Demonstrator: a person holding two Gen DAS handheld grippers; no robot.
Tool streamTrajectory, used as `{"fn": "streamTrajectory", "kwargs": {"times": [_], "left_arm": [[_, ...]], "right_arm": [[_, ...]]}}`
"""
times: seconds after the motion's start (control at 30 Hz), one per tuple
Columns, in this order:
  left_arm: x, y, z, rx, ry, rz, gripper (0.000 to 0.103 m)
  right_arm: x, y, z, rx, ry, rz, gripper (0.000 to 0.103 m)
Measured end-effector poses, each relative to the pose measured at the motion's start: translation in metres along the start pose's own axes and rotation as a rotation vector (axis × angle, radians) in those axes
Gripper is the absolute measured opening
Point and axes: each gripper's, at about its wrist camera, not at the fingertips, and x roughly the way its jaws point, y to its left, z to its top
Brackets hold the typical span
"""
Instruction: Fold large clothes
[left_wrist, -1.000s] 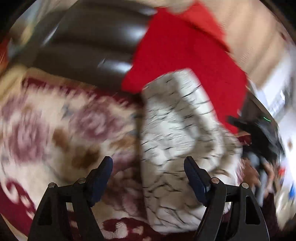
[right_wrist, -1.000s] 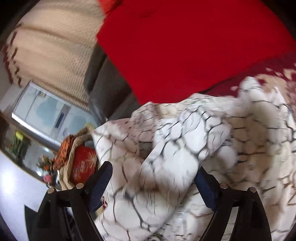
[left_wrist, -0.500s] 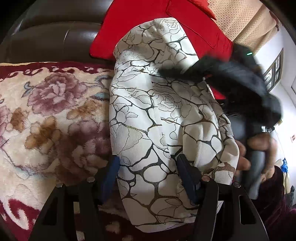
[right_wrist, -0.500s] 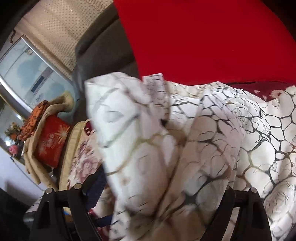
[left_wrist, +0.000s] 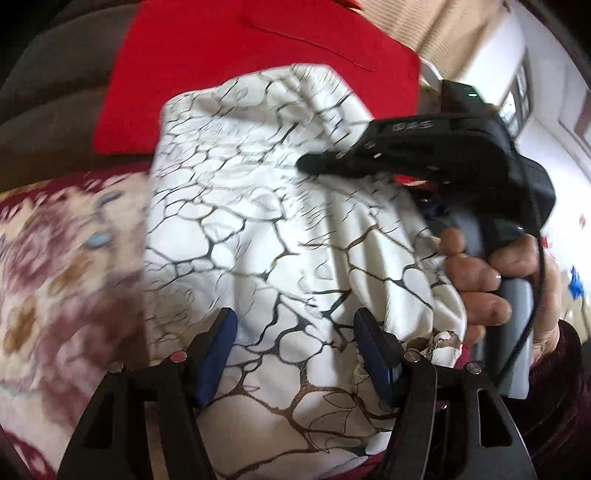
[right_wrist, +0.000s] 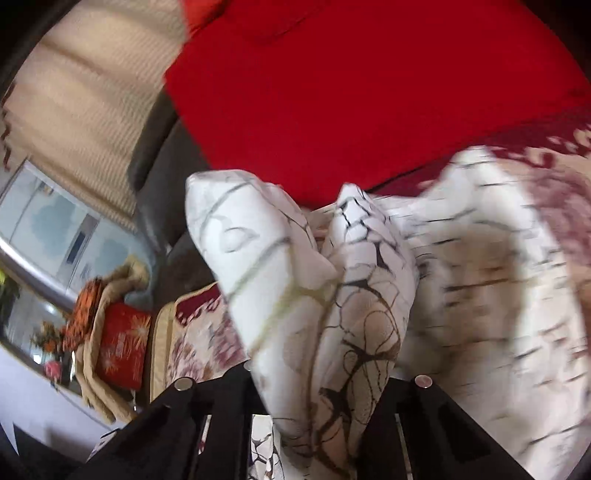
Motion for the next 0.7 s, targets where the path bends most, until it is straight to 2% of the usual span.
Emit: {"fn": "streamTrajectory", "kwargs": {"times": [0.13,0.2,0.27,0.33,0.43,0.47,0.53,0.6,0.7], "left_arm": [[0.027,-0.027,0.011,0.076,0.02,0.018,0.065],[0.04,-0.025,0.019,0.052,0.038,0.004,0.065],[0.041,-0.02,0.024,0.022,0.04,-0.008,0.065],[0.031,-0.015,0.028,0.01,0.024,-0.051,0.066],[-0.015,-0.005,0.029,0.009,-0.039,-0.175,0.068],[-0.028,-0.002,0.027,0.012,-0.063,-0.176,0.071],[-0.058,0.014,0.021,0.015,-0.148,-0.135,0.078],[-0.072,0.043,0.017,-0.042,-0.188,-0.051,0.082],[-0.064,0.071,0.004,-0.146,-0.108,0.034,0.08]], "right_arm": [[-0.012,-0.044,0.013,0.04,-0.007,-0.074,0.014],[-0.004,-0.066,0.017,0.044,0.025,-0.108,0.013],[0.008,-0.088,0.021,0.055,0.069,-0.094,0.012],[0.012,-0.098,0.026,0.037,0.087,-0.054,0.012],[0.01,-0.109,0.028,-0.005,0.083,-0.017,0.011],[0.009,-0.114,0.028,0.004,0.084,0.001,0.011],[0.006,-0.12,0.026,0.015,0.084,0.023,0.011],[0.002,-0.123,0.024,-0.003,0.076,0.021,0.012],[0.01,-0.112,0.016,0.011,0.074,0.04,0.012]]}}
